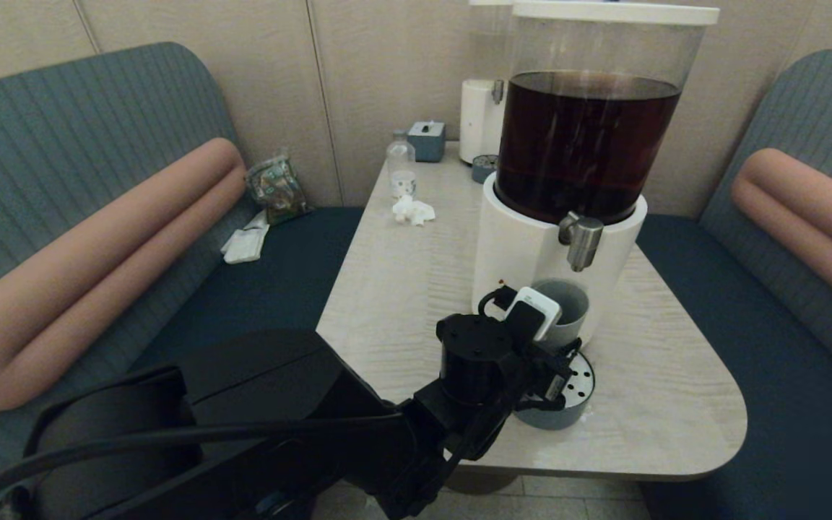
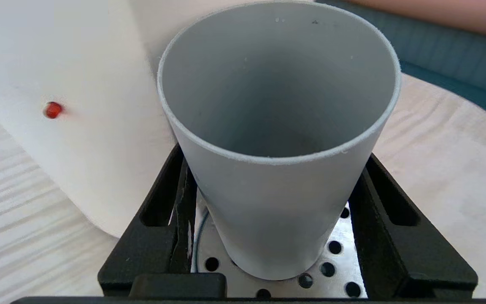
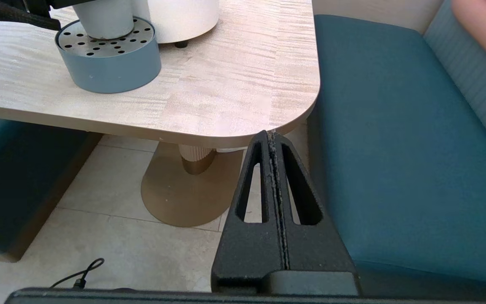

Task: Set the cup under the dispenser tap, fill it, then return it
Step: Place it under the water dispenser

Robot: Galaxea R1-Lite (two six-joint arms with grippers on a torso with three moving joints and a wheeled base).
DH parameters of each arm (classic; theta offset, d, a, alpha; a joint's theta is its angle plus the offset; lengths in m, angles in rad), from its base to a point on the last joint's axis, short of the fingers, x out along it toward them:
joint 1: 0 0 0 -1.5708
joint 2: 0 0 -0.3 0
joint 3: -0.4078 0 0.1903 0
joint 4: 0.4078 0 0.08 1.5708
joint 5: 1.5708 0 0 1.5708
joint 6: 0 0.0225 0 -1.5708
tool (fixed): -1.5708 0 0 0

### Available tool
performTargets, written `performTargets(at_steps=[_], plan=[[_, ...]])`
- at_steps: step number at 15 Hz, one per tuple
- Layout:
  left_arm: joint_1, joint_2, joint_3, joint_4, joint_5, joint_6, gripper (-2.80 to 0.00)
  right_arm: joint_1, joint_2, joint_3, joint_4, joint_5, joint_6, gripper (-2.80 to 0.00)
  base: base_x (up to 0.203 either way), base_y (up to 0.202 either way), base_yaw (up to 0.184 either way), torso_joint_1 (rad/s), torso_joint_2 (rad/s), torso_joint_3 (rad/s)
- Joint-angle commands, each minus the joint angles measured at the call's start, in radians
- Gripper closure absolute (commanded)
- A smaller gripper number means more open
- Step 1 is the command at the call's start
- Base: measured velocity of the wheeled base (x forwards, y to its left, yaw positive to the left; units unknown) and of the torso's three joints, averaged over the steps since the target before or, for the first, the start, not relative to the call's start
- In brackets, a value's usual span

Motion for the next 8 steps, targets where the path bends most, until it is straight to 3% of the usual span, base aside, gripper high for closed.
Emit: performTargets(at_steps=[1,5,6,8], plan=[[0.000,0.003,-0.001,-0.005,0.002,0.003,0.00,0.000,0.000,0.000,0.000,0.001,0.000,0.00,0.000,0.000,0.000,0.000,0.00,0.000],[0.000,0.003,-0.001,-0.004,0.007,0.018,0.00,0.000,0.000,0.000,0.000,0.000,0.000,0.00,0.000,0.000,0.000,0.000,0.00,0.000],[0.000,0.001,-0.002,-0.007,0.007,0.020,-2.80,0.000,0.000,0.000,0.000,0.000,0.000,0.00,0.000,0.000,0.000,0.000,0.00,0.000],[0.000,-0.003,-0.002,-0.008,0.007,0.020,-2.80,0.000,0.000,0.000,0.000,-0.001,0.000,0.00,0.000,0.000,0.000,0.000,0.00,0.000]])
